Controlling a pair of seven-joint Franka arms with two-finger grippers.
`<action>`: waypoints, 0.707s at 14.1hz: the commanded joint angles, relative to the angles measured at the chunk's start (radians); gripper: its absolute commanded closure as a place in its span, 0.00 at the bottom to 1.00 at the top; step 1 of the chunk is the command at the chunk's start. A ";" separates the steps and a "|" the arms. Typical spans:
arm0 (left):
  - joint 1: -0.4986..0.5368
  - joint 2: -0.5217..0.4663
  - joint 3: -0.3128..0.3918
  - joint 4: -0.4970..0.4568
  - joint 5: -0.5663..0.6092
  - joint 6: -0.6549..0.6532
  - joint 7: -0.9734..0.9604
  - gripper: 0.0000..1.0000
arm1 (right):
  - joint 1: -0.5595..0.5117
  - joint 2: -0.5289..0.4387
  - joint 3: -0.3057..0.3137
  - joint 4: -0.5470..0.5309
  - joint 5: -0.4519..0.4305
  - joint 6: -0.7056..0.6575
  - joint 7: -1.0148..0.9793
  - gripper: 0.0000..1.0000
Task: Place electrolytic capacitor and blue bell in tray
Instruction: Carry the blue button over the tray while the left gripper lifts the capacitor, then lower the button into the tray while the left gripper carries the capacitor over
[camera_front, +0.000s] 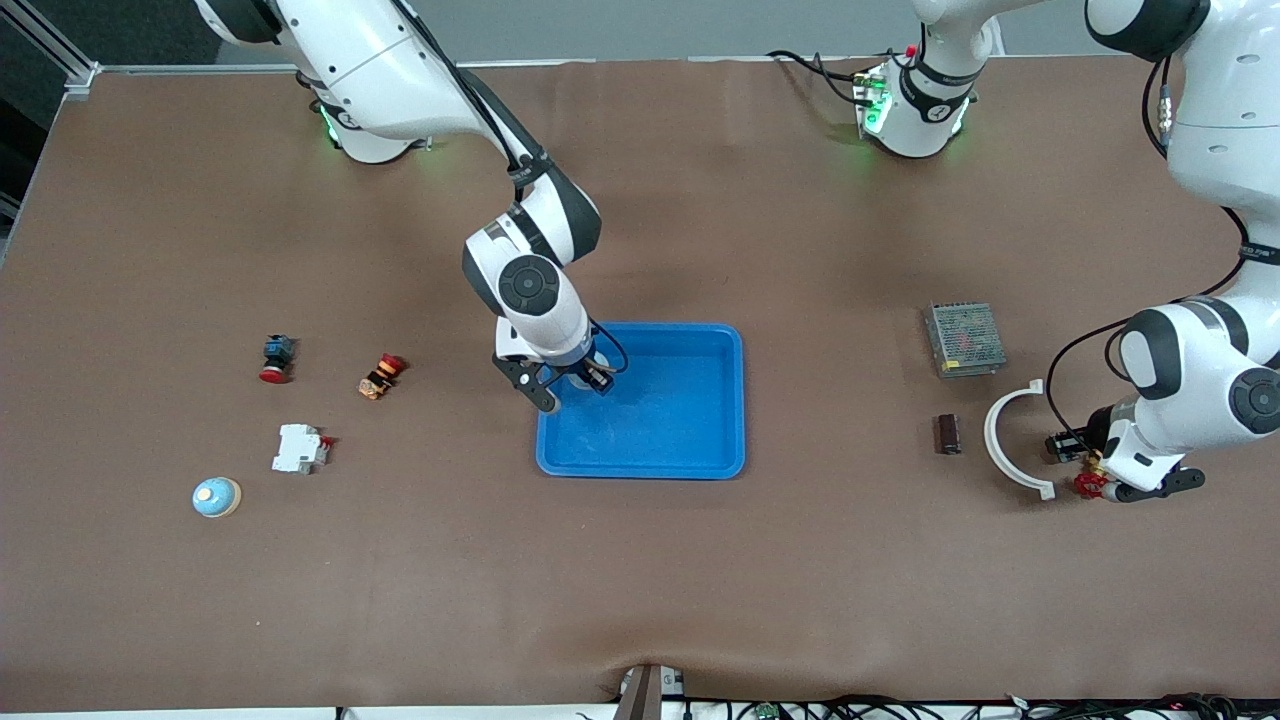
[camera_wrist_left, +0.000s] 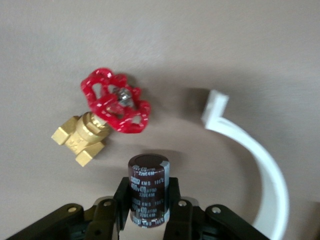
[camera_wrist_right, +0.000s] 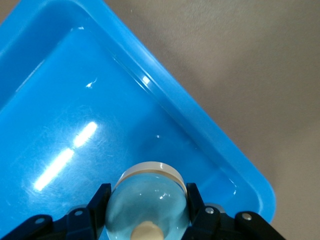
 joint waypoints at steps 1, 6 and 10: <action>-0.060 -0.048 0.001 0.076 0.020 -0.167 -0.078 0.88 | 0.017 0.010 -0.014 -0.001 0.002 0.015 0.017 1.00; -0.182 -0.049 -0.006 0.225 0.016 -0.346 -0.321 0.88 | 0.044 0.030 -0.020 -0.001 -0.001 0.018 0.038 1.00; -0.302 -0.060 -0.009 0.232 0.008 -0.347 -0.565 0.88 | 0.067 0.039 -0.020 -0.002 -0.009 0.020 0.054 1.00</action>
